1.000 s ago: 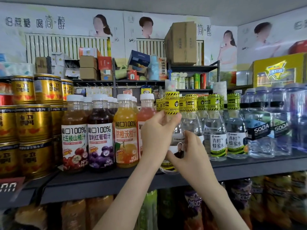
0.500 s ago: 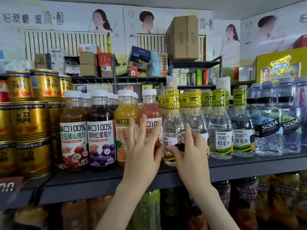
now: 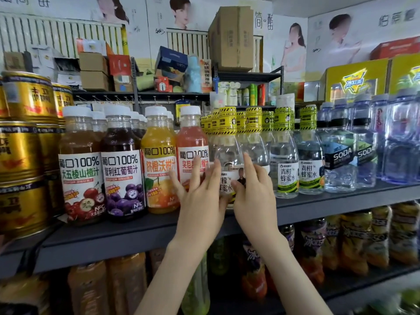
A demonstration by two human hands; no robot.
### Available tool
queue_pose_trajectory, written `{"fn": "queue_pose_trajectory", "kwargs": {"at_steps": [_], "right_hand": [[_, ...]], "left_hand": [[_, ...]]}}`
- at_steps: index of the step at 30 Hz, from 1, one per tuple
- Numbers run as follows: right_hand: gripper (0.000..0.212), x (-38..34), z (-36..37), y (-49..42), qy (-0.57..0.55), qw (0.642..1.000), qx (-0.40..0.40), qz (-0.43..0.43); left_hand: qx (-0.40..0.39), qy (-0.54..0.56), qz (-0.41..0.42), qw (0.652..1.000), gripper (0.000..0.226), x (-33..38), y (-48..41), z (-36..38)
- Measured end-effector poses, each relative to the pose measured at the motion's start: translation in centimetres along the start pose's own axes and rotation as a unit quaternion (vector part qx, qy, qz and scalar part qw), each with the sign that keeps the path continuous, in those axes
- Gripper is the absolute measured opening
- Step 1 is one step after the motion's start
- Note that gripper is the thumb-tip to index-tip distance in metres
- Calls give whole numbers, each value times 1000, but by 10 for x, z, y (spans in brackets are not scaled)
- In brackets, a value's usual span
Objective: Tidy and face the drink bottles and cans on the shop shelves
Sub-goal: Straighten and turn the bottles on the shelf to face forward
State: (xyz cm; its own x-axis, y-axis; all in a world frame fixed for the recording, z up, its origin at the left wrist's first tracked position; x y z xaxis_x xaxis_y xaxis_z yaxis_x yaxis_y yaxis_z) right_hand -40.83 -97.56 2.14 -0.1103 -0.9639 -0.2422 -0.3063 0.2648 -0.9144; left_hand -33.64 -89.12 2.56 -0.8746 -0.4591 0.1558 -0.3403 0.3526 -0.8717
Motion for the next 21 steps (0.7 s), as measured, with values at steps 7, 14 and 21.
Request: {"fn": "queue_pose_trajectory", "kwargs": {"at_steps": [7,14,21], "right_hand": [[71,6,0,-3,-60,997,-54,19],[57,7,-17,7,-102,994,-31,35],[36,54,-75,29,-53,997,-3,48]], "left_hand": [[57,53,-20,997,69,12,7,-10],[2,33,-51,998,71,27,17,-1],[19,106,-36,994,48,88,33,12]]}}
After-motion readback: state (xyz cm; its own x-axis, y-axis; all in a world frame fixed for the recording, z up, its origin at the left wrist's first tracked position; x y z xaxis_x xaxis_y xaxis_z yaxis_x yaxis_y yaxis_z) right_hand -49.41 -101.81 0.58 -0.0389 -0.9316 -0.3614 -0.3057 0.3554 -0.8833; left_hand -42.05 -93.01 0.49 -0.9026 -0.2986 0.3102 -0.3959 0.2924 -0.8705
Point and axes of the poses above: each hand's wrist, its own y-axis away from the middle knuckle, its own z-axis out of the palm, x = y × z, the point moved 4 cm from there along -y, towards the middle knuckle, and after that the axes turned 10 degrees about -z, right-handed, at the moved point
